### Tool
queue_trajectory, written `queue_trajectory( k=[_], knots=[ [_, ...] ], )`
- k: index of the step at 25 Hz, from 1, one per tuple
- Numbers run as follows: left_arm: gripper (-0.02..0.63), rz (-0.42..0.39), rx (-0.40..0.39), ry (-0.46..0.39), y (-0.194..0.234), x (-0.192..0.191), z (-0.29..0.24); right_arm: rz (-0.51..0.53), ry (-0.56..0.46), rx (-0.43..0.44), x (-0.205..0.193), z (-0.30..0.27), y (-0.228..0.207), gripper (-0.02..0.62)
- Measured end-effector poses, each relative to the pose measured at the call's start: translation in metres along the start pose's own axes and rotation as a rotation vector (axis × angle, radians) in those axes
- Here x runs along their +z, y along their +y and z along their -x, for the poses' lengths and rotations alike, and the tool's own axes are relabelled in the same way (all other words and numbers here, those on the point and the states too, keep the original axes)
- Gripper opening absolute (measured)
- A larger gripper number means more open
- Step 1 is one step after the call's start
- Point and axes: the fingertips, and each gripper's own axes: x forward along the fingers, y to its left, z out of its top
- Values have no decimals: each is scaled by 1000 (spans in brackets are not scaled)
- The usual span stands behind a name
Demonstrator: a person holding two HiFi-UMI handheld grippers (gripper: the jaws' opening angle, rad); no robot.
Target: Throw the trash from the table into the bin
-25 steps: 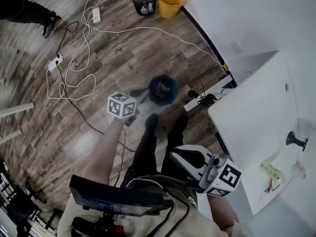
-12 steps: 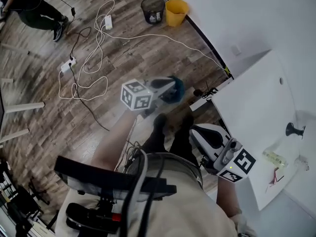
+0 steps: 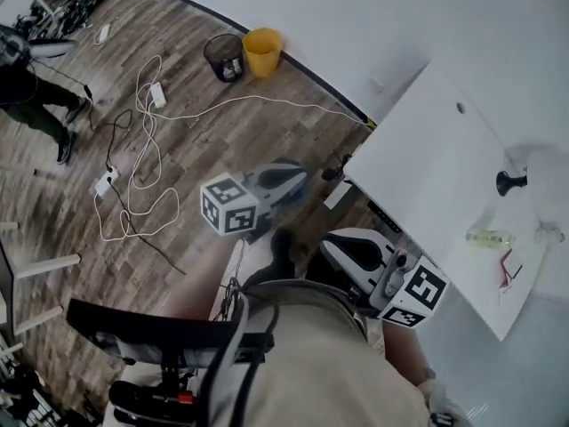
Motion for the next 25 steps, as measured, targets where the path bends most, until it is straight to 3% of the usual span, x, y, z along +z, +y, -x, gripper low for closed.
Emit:
queue_trajectory(
  k=[5, 9, 14, 20, 25],
  knots=[
    [12, -50, -81, -17, -46, 0, -26, -13, -99, -9, 7, 38, 9, 14],
    [12, -106, -153, 45, -99, -14, -54, -23, -163, -11, 8, 75, 15, 14],
    [12, -161, -286, 122, -195, -31, -86, -2, -251, -106, 2, 150, 52, 14],
    [12, -214, -351, 129, -291, -44, -127, -43, -402, -167, -9, 252, 96, 14],
    [12, -345, -429, 226, -384, -80, -159, -8, -448, -243, -22, 337, 120, 14]
  ],
)
